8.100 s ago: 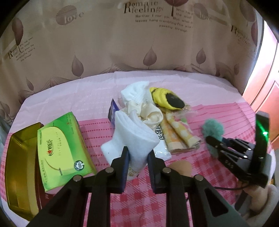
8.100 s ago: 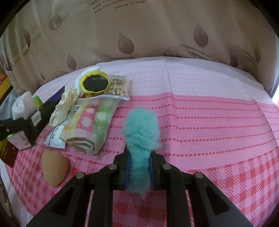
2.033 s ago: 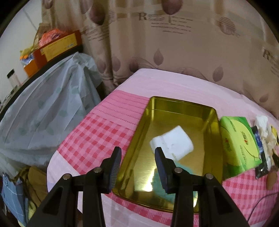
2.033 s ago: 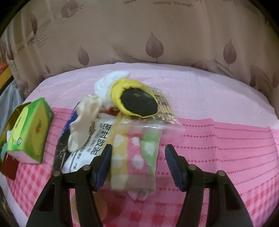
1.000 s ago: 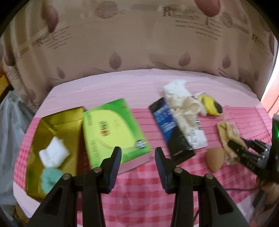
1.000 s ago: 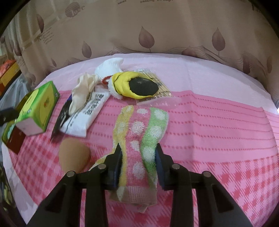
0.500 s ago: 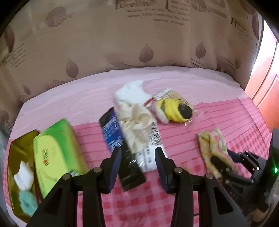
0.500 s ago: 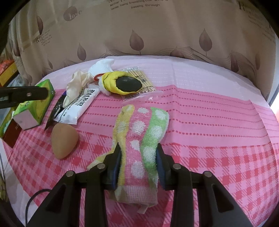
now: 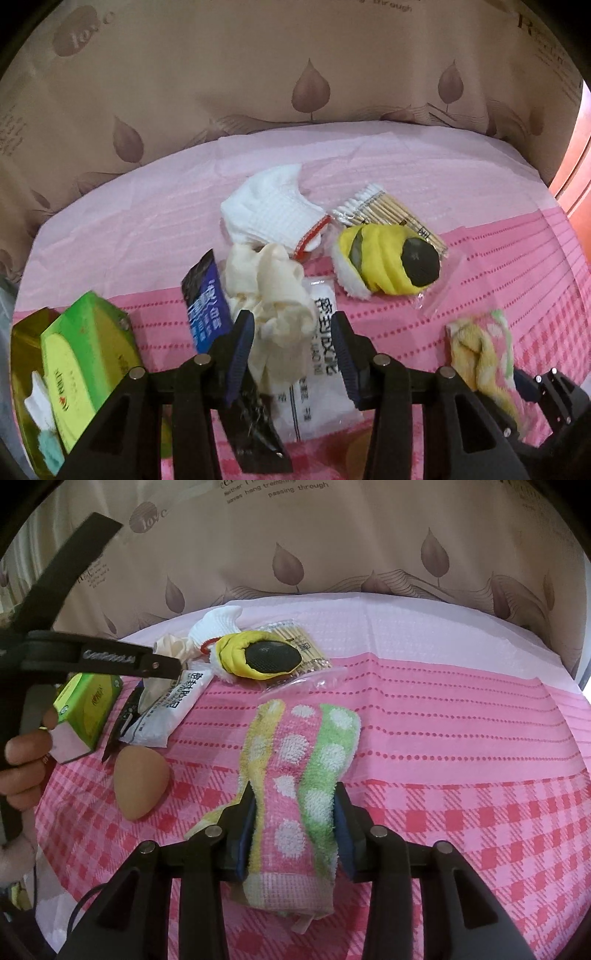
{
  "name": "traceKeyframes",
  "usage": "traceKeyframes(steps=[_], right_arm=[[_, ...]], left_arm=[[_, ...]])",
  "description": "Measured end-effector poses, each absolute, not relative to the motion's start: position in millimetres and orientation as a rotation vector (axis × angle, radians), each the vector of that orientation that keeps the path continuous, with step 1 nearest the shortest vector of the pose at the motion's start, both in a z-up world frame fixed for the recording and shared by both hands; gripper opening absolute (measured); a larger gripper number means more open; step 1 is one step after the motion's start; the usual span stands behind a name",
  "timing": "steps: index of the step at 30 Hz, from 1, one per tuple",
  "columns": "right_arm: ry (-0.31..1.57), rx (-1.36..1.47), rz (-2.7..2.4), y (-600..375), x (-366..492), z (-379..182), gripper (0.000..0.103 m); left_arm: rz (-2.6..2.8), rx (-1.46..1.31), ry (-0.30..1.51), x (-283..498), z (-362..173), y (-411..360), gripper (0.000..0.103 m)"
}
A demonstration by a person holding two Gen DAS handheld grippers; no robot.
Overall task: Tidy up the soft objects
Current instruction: 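Grasp the cream glove with the left tool and carry it to the tin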
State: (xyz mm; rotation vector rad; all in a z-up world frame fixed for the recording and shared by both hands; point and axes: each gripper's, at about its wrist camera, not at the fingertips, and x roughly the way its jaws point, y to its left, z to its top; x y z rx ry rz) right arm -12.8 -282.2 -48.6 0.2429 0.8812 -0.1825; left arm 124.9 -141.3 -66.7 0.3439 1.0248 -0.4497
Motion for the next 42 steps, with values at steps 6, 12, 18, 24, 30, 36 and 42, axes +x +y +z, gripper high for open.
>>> traceKeyframes(steps=[6, 12, 18, 24, 30, 36, 42], right_arm=[[0.881, 0.244, -0.179, -283.4, -12.2, -49.3, 0.037], [0.881, 0.243, -0.18, -283.2, -12.4, -49.4, 0.037], [0.88, 0.242, -0.181, -282.5, -12.2, -49.7, 0.037], [0.879, 0.241, -0.182, -282.4, -12.4, -49.6, 0.037], [0.879, 0.241, -0.181, -282.4, -12.4, -49.5, 0.038], [0.879, 0.24, -0.182, -282.7, -12.4, -49.4, 0.037], [0.878, 0.241, -0.182, -282.8, -13.0, -49.3, 0.037]], left_arm=[[-0.468, 0.34, 1.065, 134.8, -73.6, -142.4, 0.008], [-0.468, 0.305, 1.065, 135.0, -67.0, -135.4, 0.006], [-0.499, 0.284, 1.033, 124.8, -46.3, -131.8, 0.006], [-0.528, 0.283, 0.989, 109.3, -23.3, -132.9, 0.006], [-0.529, 0.292, 0.968, 99.2, -8.2, -127.4, 0.006], [-0.51, 0.277, 0.97, 98.2, 2.9, -112.5, 0.006], [-0.469, 0.269, 0.952, 99.6, 18.2, -88.0, 0.006]])
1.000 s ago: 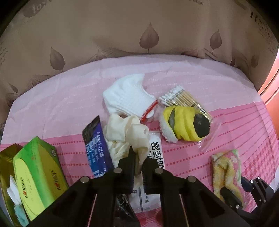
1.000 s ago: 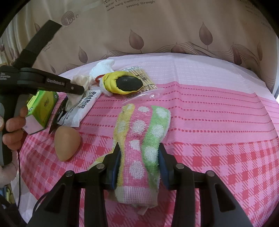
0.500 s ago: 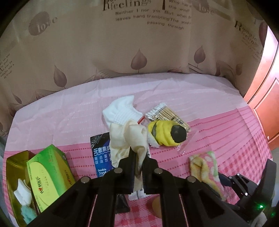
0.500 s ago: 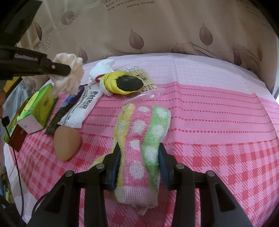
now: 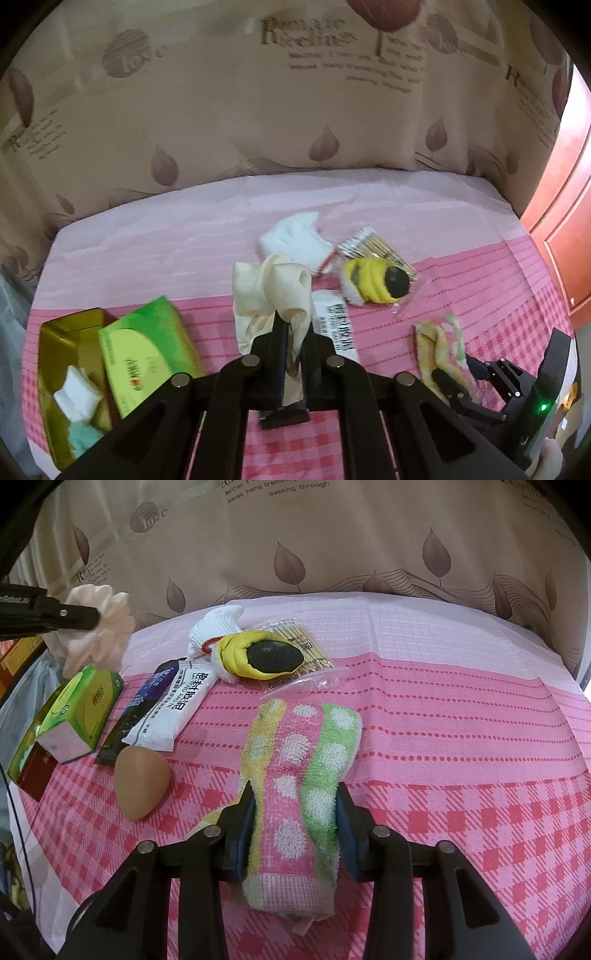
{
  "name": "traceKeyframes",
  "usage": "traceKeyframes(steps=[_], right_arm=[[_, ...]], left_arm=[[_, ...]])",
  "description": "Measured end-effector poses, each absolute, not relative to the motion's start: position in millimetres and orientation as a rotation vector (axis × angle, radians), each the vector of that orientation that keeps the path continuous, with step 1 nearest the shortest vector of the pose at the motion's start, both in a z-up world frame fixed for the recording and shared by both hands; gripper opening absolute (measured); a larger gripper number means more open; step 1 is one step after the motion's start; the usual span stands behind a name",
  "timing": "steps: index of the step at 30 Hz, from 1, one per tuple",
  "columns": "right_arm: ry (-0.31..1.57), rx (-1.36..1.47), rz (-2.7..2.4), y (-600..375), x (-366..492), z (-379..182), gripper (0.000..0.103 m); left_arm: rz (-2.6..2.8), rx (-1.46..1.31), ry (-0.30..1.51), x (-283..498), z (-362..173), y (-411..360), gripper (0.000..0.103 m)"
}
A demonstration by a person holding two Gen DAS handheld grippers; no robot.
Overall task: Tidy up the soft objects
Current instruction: 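Grasp the cream glove with the left tool and carry it to the tin, then release the cream glove onto the white towel in the tin with the left tool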
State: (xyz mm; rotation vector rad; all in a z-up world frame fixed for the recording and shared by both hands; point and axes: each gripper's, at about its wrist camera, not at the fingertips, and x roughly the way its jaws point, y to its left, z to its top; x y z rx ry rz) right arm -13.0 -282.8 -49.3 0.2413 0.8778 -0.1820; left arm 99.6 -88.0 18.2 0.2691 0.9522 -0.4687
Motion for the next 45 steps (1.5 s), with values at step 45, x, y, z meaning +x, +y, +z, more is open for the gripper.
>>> traceKeyframes(steps=[45], right_arm=[[0.874, 0.239, -0.188, -282.6, -12.6, -50.7, 0.037]], left_arm=[[0.043, 0.207, 1.07, 171.6, -21.3, 184.7, 0.006]])
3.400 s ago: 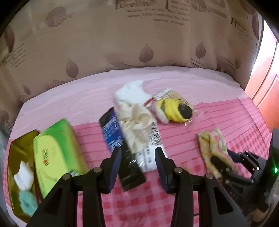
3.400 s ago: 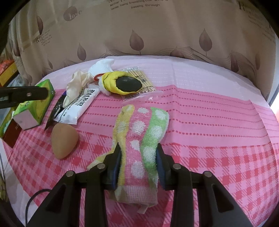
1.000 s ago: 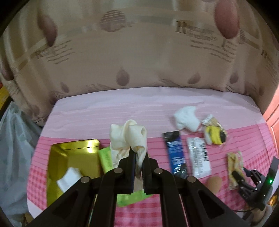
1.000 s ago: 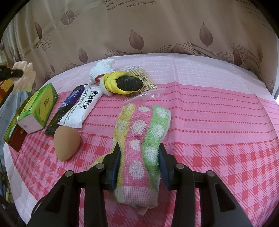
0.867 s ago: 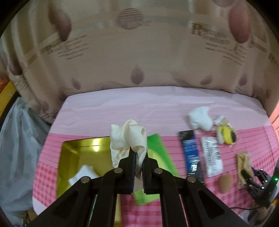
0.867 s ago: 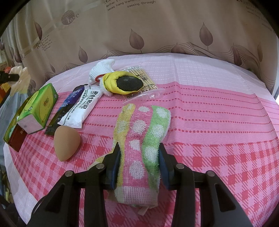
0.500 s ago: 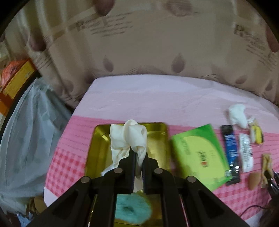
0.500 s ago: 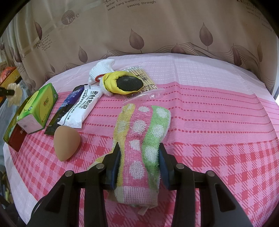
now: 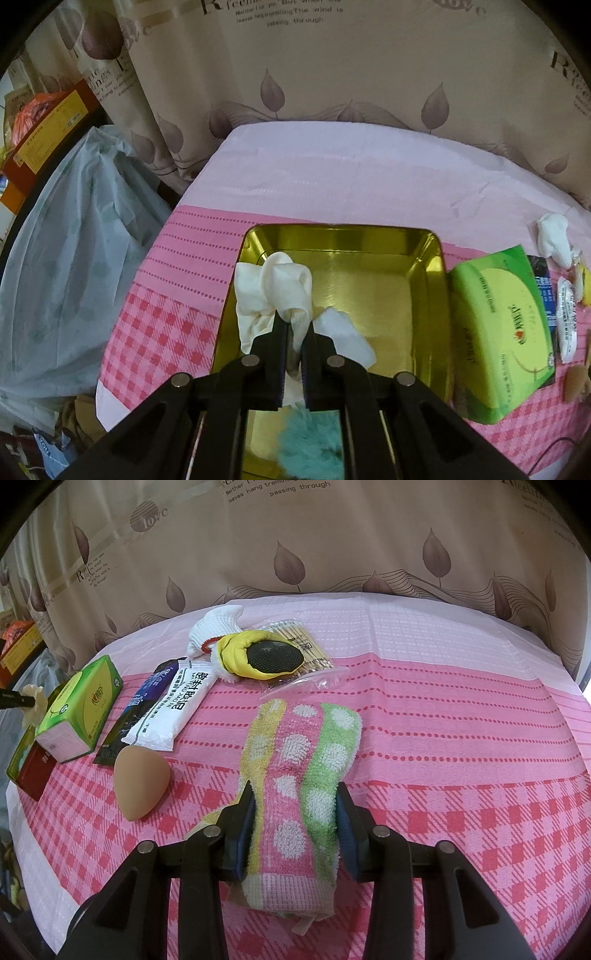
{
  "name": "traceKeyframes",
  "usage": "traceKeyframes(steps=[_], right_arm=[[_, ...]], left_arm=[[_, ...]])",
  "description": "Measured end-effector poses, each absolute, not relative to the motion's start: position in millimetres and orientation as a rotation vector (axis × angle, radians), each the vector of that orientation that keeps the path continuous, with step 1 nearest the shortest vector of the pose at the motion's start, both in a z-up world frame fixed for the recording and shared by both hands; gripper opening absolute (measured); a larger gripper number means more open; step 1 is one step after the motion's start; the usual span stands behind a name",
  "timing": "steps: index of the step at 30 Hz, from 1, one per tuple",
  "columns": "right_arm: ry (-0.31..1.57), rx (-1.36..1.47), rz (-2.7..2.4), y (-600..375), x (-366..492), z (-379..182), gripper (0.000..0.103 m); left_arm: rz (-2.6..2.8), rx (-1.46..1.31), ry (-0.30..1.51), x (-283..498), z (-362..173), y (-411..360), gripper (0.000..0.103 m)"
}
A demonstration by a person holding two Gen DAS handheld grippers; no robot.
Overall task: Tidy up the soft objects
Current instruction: 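Release the cream glove onto the white towel in the tin with the left tool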
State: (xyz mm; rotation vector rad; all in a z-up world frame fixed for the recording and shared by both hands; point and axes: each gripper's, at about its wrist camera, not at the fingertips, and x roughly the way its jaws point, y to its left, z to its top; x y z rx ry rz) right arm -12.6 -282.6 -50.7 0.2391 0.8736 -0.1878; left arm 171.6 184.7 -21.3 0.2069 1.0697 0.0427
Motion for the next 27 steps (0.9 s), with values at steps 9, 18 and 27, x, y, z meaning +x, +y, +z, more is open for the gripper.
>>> traceKeyframes(steps=[9, 18, 27], right_arm=[[0.873, 0.238, -0.19, -282.5, -13.0, -50.6, 0.037], [0.871, 0.238, -0.19, -282.5, -13.3, -50.5, 0.037], [0.869, 0.234, -0.191, -282.6, -13.6, -50.6, 0.037]], left_arm=[[0.042, 0.204, 1.084, 178.6, -34.8, 189.7, 0.013], [0.047, 0.197, 1.065, 174.8, -26.6, 192.4, 0.025], [0.025, 0.159, 1.004, 141.8, 0.6, 192.4, 0.025]])
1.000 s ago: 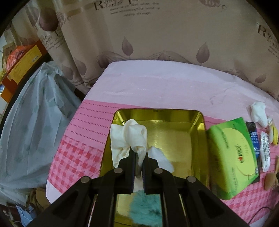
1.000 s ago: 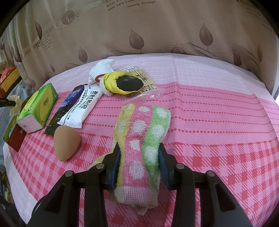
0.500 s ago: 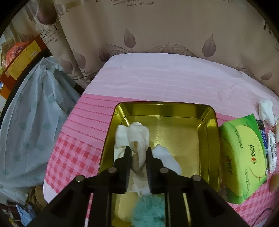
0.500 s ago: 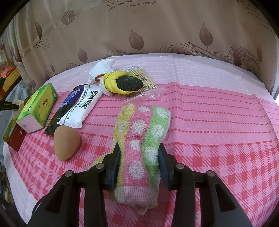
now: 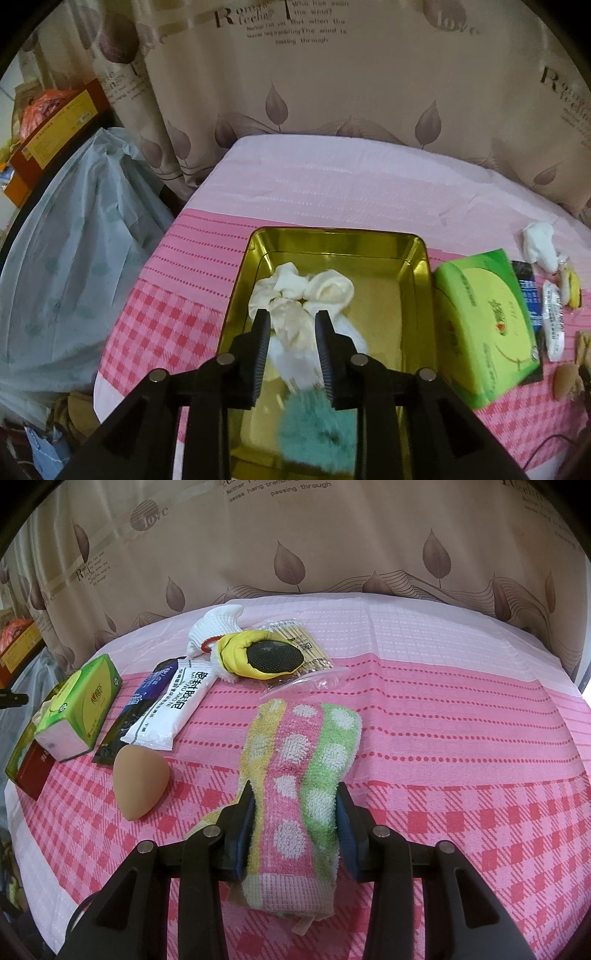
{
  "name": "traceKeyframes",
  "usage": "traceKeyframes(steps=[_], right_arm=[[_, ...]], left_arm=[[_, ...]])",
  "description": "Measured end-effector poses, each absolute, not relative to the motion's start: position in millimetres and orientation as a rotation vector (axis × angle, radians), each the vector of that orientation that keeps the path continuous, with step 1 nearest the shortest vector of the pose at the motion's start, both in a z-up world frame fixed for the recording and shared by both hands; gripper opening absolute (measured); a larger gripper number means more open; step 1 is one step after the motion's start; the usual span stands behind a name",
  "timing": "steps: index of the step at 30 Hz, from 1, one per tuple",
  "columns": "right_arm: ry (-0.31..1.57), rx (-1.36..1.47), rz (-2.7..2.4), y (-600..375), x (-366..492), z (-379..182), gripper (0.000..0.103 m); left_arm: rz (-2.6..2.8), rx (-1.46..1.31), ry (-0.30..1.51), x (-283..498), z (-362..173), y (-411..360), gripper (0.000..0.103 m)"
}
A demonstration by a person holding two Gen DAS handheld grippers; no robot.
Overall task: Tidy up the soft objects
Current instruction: 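Release the cream glove onto the white towel in the tin with the left tool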
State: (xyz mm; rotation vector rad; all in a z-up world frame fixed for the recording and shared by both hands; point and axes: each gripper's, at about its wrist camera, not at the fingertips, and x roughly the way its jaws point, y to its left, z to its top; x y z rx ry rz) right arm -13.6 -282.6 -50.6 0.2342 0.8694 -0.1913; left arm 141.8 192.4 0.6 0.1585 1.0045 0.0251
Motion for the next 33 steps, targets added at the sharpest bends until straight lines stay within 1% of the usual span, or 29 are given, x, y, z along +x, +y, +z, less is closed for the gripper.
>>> traceKeyframes(steps=[6, 13, 19, 27, 33], right_arm=[[0.869, 0.233, -0.192, -282.3, -13.4, -50.9, 0.037], [0.866, 0.205, -0.194, -281.6, -13.7, -50.6, 0.036], [0.86, 0.178, -0.202, -281.0, -15.4, -47.8, 0.032], [0.874, 0.14, -0.249, -277.3, -13.8, -43.5, 0.031], [0.865, 0.114, -0.278, -270.9, -7.8, -30.4, 0.031]], left_arm=[[0.046, 0.175, 0.944, 99.0, 7.7, 193.6, 0.026], [0.067, 0.148, 0.904, 63.8, 0.7, 202.6, 0.027], [0.077, 0.144, 0.896, 60.4, -6.0, 204.3, 0.028], [0.061, 0.149, 0.91, 60.6, -17.4, 204.9, 0.028], [0.051, 0.145, 0.915, 60.5, -21.6, 204.5, 0.028]])
